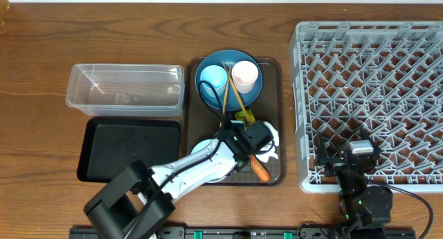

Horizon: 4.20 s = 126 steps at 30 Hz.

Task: Sort waste into correct bins and load items into the dishwasher rack
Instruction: 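Lower the left gripper and grasp the rim of the rice bowl, then lift the rice bowl with the left gripper over the black tray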

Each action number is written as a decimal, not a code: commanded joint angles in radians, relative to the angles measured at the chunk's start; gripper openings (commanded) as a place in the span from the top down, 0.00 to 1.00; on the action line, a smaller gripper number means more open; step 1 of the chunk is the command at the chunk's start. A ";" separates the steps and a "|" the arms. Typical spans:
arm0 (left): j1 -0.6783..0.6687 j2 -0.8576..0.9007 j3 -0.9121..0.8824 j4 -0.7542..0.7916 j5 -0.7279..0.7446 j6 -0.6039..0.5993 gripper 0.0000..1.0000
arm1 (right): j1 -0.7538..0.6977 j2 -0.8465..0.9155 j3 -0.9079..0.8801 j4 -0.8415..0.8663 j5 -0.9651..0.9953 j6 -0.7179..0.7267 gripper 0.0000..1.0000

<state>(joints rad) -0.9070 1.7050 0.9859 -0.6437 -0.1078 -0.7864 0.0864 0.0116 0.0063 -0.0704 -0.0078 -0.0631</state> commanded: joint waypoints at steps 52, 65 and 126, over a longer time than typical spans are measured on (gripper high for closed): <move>-0.022 -0.026 -0.023 -0.028 -0.012 -0.004 0.92 | 0.006 -0.006 -0.001 -0.004 0.000 -0.013 0.01; -0.021 -0.050 -0.023 -0.043 0.072 -0.004 0.94 | 0.006 -0.006 -0.001 -0.004 0.000 -0.013 0.01; 1.388 -0.618 -0.023 -0.341 0.950 0.801 0.94 | 0.006 -0.006 -0.001 -0.004 0.000 -0.013 0.01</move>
<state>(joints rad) 0.4335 1.0588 0.9722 -0.9848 0.6559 -0.0853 0.0864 0.0116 0.0063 -0.0704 -0.0074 -0.0631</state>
